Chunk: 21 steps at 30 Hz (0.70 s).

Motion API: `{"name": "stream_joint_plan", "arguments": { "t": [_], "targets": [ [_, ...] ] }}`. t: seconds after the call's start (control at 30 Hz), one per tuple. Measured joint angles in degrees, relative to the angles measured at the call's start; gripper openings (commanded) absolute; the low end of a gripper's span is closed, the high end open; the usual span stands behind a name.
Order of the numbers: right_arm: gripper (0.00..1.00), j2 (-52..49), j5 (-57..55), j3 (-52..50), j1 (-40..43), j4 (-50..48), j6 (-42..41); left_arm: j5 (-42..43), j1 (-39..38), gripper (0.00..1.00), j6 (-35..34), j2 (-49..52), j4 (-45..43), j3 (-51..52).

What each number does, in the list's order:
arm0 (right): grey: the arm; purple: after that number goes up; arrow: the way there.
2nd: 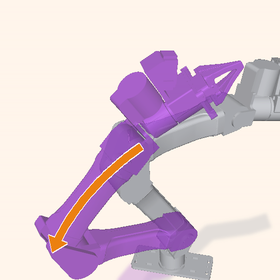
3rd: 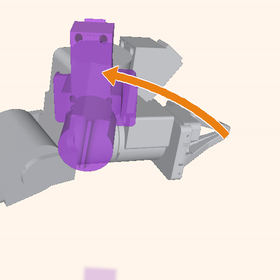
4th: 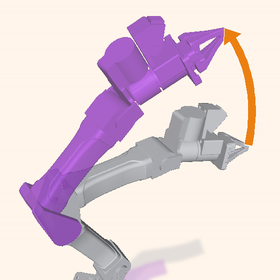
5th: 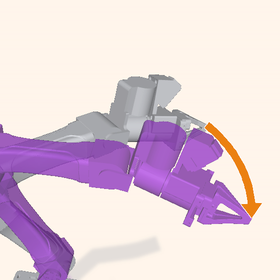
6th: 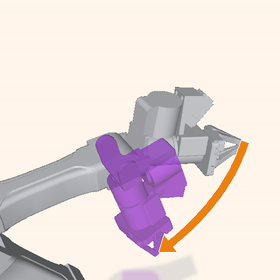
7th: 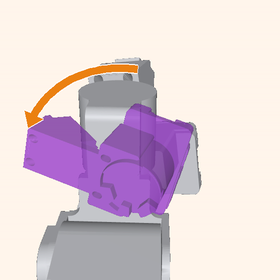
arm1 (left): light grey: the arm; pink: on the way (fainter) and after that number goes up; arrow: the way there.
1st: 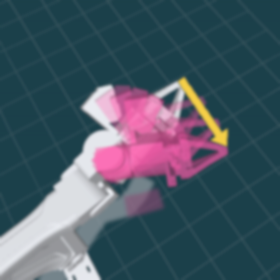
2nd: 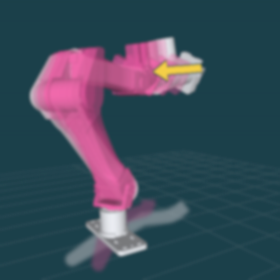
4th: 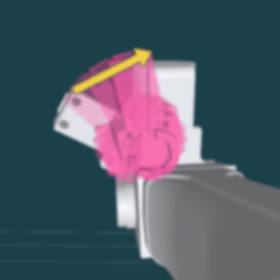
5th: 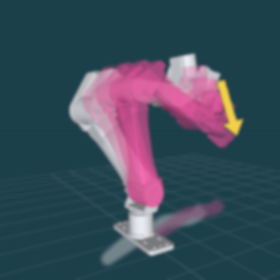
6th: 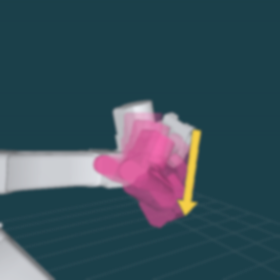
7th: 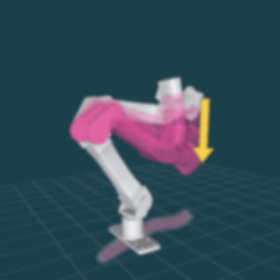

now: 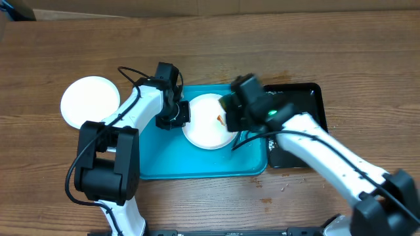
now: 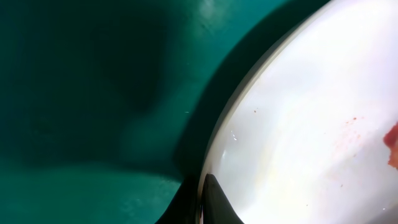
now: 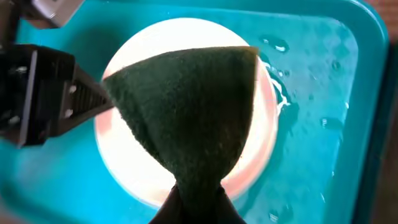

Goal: Clean dirty plates on tray and stack at the side
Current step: 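Scrub the white plate with the sponge while the left gripper holds it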

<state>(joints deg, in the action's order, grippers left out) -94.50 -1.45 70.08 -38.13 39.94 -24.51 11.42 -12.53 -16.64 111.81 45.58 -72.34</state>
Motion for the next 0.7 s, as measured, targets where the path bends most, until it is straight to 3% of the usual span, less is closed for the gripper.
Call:
{"name": "stream_joint_plan", "arguments": {
  "t": [0.2, 0.4, 0.5, 0.6, 0.7],
  "targets": [
    [0.04, -8.3, -11.1, 0.0, -4.0, -4.7, -0.8, 0.2, -1.3, 0.04, 0.0, 0.0, -0.3, 0.0],
    [0.04, -11.8, -14.1, 0.0, -3.9, -3.3, -2.1, 0.2, -1.4, 0.04, 0.0, 0.0, -0.4, 0.0],
    [0.15, -11.8, -14.5, 0.0, -3.9, -3.2, -2.8, 0.2, -1.4, 0.04, 0.0, 0.0, -0.4, 0.0],
    [0.41, -11.8, -14.5, 0.0, -3.9, -2.5, -3.2, 0.2, -1.4, 0.04, 0.0, 0.0, -0.4, 0.0],
    [0.44, -11.8, -14.6, 0.0, -3.9, -1.6, -3.7, 0.2, -1.4, 0.04, 0.0, 0.0, -0.5, 0.0]
  ]
}}
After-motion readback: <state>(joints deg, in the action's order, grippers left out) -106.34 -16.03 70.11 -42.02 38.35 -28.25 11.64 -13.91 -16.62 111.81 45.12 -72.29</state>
